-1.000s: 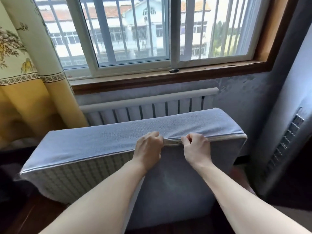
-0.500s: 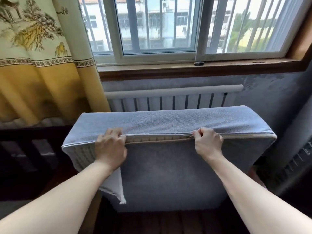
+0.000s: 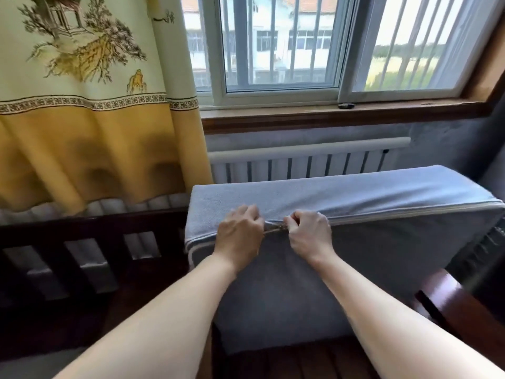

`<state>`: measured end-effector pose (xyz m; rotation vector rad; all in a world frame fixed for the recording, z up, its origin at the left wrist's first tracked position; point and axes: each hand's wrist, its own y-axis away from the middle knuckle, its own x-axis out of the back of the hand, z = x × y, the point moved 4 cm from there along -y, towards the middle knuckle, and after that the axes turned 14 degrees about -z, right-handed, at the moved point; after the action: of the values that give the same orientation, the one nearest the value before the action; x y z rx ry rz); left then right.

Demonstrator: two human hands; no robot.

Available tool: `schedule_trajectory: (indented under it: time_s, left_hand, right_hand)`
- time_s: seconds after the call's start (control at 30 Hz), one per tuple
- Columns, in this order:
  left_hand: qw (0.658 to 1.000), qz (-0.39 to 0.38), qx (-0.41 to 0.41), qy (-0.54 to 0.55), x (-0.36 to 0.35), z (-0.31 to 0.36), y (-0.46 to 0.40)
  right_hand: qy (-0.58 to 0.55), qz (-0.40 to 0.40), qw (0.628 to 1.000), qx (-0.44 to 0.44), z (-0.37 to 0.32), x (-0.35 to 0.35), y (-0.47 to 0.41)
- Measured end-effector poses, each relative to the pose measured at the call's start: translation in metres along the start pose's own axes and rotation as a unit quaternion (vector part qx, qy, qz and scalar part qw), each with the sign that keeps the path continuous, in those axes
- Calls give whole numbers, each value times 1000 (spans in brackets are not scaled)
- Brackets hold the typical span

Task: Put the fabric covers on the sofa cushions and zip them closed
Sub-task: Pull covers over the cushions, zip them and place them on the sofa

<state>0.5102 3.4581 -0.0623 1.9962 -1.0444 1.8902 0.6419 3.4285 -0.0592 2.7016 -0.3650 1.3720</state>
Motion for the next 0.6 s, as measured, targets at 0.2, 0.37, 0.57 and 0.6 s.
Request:
schedule_trajectory:
  time_s: [0.2,0.37,0.57,0.6]
  left_hand:
    - [993,24,11,111,-13,-101,63]
    - [958,53,90,266,-22,-103,69]
    - [925,42,185,330,-41,-117,88]
    - [917,42,208,339,-44,-123,93]
  right_hand:
    - [-67,15,997,-32,-16,-26,10]
    - [-57,-5,998,-4,-39,-40,17]
    - [-53,6,998,26,-64,-62,20]
    - [-56,14,998,27,-67,-64,20]
